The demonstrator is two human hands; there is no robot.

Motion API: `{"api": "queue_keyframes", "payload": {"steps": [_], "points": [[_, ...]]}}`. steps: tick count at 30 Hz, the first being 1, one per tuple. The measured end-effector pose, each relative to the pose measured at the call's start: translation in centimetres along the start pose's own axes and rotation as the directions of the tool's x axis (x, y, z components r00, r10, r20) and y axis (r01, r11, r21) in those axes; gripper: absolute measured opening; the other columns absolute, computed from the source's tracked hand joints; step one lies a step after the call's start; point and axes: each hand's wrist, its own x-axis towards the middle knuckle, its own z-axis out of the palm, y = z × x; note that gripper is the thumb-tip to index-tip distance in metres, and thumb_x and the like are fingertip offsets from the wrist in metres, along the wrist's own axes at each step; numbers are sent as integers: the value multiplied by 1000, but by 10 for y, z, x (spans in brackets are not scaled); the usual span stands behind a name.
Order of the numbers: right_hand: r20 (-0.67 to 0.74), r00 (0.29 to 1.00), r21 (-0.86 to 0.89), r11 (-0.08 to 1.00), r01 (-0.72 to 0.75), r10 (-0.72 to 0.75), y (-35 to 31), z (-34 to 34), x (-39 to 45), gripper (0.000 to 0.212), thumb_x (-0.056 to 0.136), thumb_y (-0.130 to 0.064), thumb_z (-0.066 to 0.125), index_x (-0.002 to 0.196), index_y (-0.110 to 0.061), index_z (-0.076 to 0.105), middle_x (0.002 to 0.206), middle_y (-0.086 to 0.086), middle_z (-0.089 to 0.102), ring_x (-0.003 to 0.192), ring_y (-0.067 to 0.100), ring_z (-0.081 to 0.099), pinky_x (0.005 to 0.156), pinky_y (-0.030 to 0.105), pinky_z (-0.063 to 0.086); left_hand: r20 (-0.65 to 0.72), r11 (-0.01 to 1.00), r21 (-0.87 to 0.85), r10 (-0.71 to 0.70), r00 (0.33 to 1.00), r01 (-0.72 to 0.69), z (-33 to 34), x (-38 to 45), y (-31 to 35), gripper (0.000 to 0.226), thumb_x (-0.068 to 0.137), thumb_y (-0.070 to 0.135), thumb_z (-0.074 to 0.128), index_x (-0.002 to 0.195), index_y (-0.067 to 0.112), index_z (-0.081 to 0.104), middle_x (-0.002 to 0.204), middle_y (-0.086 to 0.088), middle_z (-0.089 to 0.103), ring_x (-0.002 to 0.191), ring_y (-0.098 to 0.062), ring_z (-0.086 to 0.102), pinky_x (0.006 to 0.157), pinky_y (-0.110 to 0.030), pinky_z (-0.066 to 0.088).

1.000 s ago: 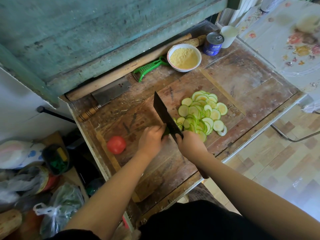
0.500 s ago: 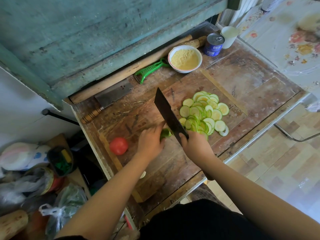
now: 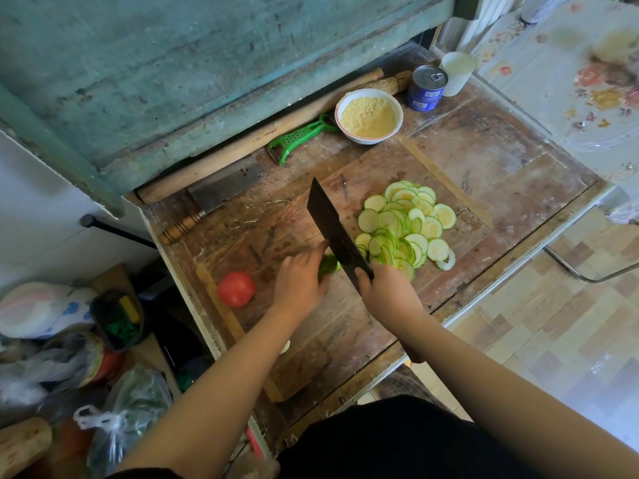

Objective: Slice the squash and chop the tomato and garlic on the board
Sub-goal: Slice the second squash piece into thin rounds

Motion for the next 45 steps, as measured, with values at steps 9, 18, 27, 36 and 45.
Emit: {"api": "queue_keyframes", "payload": {"steps": [9,18,27,36,45], "points": [[-13,1000,-36,999,2,-2,-1,5,0,29,100,-33,38,88,-13,53,62,-2,48,54,17,46,44,27,30,4,1000,-4,-2,1000,2,-1,-1,1,60,86,28,62,141,18,39,116,-2,64,108,-23,57,91,-35,38],[34,998,-48,998,-50,52,-6,17,14,29,100,-31,37,86,-10,52,72,3,49,69,25,50,58,30,38,-17,1000,-25,-17,1000,17,2,-1,2,62,85,26,65,141,14,40,113,-7,64,106,-24,58,91,-34,37],[-31,999,25,999,22,-21,-3,10,4,28,100,-30,39,85,-12,54,64,1,52,61,23,52,47,28,32,9,1000,-14,-20,1000,20,0,-1,1,62,86,28,61,142,19,36,117,-2,63,109,-22,56,93,-35,37],[-27,999,12,1000,19,-18,-3,5,2,28,100,-31,40,88,-11,56,61,-2,48,55,17,46,44,25,30,14,1000,-12,-28,1000,28,3,1,-2,61,85,29,62,140,20,37,119,2,62,111,-19,56,95,-33,37],[17,1000,-16,1000,-23,23,-3,12,7,28,100,-32,38,85,-12,53,65,0,49,64,24,52,48,27,33,20,999,-21,-45,999,45,7,1,-3,61,85,31,62,139,20,37,116,-1,62,107,-22,57,92,-32,39]]}}
